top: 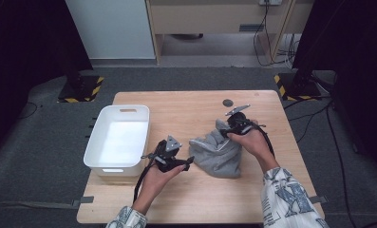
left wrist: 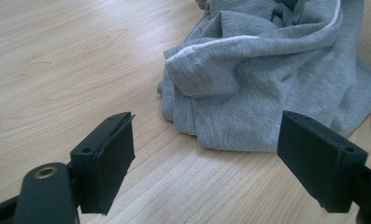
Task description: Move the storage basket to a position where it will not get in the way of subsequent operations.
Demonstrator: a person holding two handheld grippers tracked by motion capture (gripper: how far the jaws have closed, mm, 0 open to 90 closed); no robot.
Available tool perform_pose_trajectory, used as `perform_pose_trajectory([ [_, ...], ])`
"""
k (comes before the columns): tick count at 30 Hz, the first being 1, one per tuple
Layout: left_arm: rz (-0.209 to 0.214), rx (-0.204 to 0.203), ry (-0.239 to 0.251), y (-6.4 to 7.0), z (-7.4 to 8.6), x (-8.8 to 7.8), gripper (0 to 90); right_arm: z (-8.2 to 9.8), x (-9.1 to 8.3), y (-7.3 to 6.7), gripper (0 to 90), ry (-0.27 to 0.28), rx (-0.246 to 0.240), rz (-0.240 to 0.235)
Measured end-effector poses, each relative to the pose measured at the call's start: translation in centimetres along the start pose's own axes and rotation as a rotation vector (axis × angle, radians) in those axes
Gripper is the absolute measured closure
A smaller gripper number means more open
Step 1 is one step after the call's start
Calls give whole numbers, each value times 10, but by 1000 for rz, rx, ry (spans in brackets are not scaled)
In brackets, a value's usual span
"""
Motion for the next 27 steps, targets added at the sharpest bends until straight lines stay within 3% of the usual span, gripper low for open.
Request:
perform_pose_trajectory([
  [3, -1, 0, 1, 0, 0, 0, 181, -1, -1, -3, 719, 5, -8, -19],
  [7, -5, -2, 3, -2, 0, -1, 181, -4, -2, -9, 783, 15, -19, -13],
  [18, -15, -5, 17, -4, -5, -3, 184, -17, -15, -25, 796, 92, -32, -18],
  [27, -17, -3, 23, -4, -10, -3, 185, -18, -21, -27, 793, 124, -29, -32],
])
Point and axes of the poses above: each handheld gripper's, and its own axes: x roughly forward along the jaws, z roughly out of its underside, y roughly to its right, the point moved 7 cm from there along x, roughly forward along the jaws, and after that the axes turned 13 degrees about -y, right-handed, at the moved point
